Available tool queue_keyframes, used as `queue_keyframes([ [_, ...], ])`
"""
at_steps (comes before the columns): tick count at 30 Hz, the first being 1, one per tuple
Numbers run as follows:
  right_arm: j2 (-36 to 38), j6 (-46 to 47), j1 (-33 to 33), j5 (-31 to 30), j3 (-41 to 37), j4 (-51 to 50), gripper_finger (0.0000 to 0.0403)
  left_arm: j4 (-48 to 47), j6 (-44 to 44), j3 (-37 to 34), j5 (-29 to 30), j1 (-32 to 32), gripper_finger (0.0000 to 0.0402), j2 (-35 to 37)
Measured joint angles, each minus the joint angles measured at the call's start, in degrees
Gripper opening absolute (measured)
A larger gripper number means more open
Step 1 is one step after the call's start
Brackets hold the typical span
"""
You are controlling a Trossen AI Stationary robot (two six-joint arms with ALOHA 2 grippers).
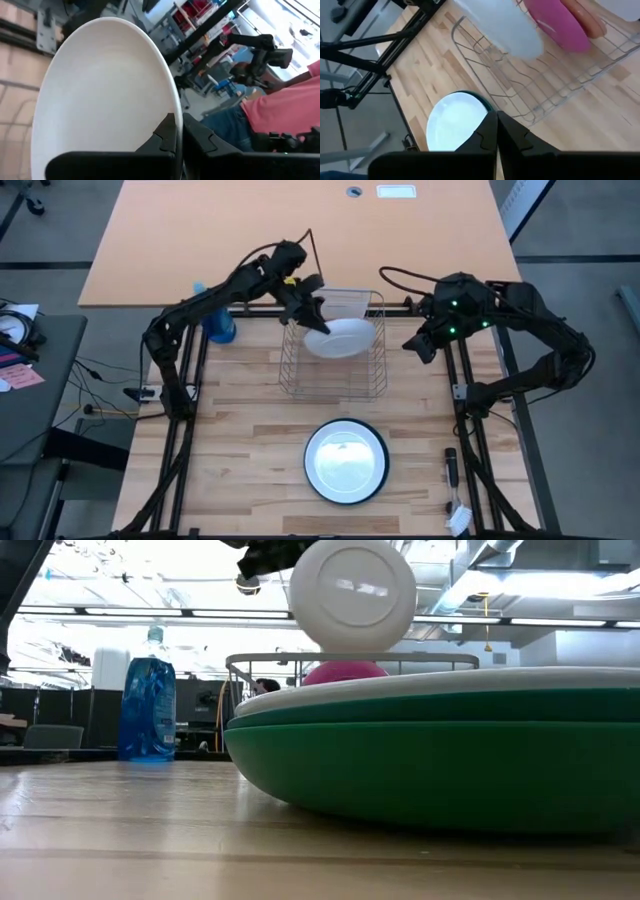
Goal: Sort dishes
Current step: Put the white plate in the dish rack
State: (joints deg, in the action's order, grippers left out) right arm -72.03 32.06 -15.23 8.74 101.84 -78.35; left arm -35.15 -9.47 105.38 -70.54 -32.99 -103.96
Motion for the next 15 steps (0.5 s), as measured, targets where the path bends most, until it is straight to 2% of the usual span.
queue_keyframes([
  [3,0.0,-0.9,-0.8,0.0,0.0,-0.1,0.001,3.8,-0.9,-0.4,0.0,-0.4,0.0,-0.2],
  [11,0.0,-1.9,-2.9,0.0,0.0,-0.1,0.001,3.4,2.2,-6.3,-0.2,-0.4,0.0,-0.4],
  [15,0.0,-2.1,-3.0,0.0,0.0,-0.4,0.001,3.9,2.4,-7.0,-0.2,-0.4,0.0,-0.4],
])
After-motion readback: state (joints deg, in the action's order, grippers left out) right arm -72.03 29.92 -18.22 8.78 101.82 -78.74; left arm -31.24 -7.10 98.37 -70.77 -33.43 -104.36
